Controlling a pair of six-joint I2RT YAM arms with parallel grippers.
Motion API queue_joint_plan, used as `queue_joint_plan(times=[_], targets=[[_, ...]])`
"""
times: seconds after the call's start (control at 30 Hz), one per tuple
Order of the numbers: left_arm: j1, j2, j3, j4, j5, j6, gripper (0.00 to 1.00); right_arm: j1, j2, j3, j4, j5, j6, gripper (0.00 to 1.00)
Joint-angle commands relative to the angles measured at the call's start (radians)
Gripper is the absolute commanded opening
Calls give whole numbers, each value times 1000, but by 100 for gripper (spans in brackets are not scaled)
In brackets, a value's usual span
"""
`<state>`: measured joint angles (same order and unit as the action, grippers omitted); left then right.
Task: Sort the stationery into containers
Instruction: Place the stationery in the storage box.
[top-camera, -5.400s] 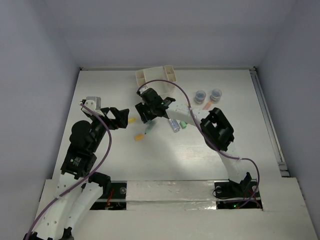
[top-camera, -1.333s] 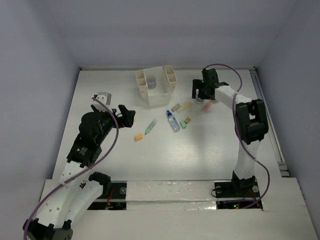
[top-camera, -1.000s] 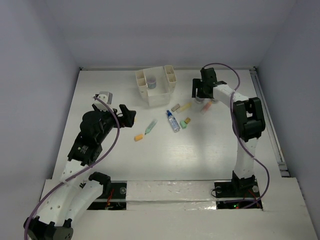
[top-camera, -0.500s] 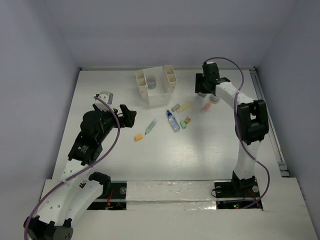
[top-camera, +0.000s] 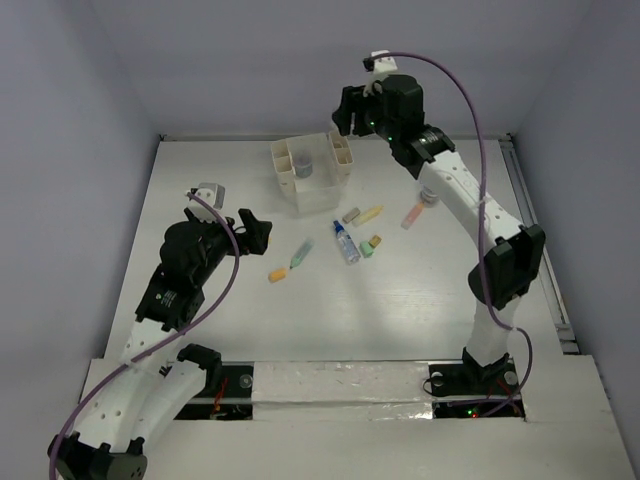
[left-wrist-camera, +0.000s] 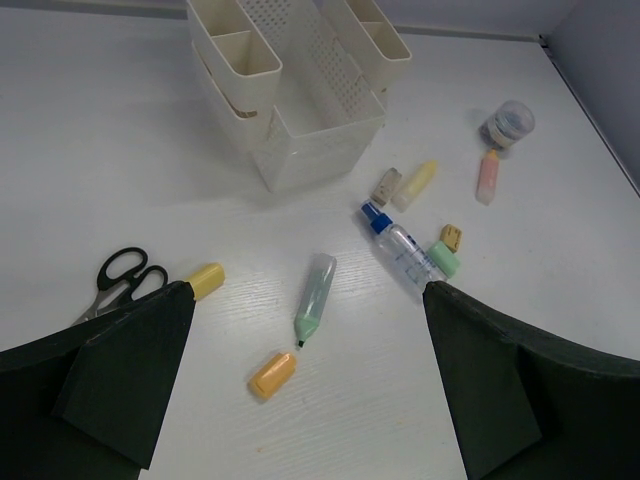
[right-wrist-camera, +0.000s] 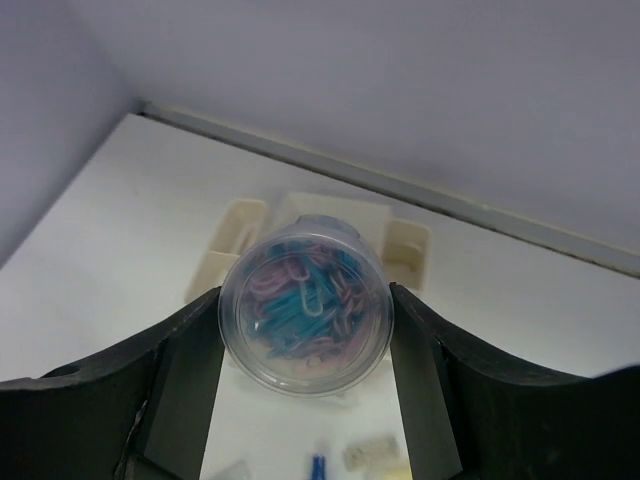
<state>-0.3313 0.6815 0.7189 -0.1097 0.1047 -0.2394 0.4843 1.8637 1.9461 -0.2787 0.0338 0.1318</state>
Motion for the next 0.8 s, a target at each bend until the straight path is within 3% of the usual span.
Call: queue_joint_plan(times=[0.0,0.23,0.77], targets=[[6,-19,34,39,10,11,99,22,113,134,-23,-69,-31,47],[6,-22,34,38,13,11,99,82,323,413,-158,-71,-72,47],[6,-14,33,42,18,9,99,91,506,467,-160,-40,-106,46]])
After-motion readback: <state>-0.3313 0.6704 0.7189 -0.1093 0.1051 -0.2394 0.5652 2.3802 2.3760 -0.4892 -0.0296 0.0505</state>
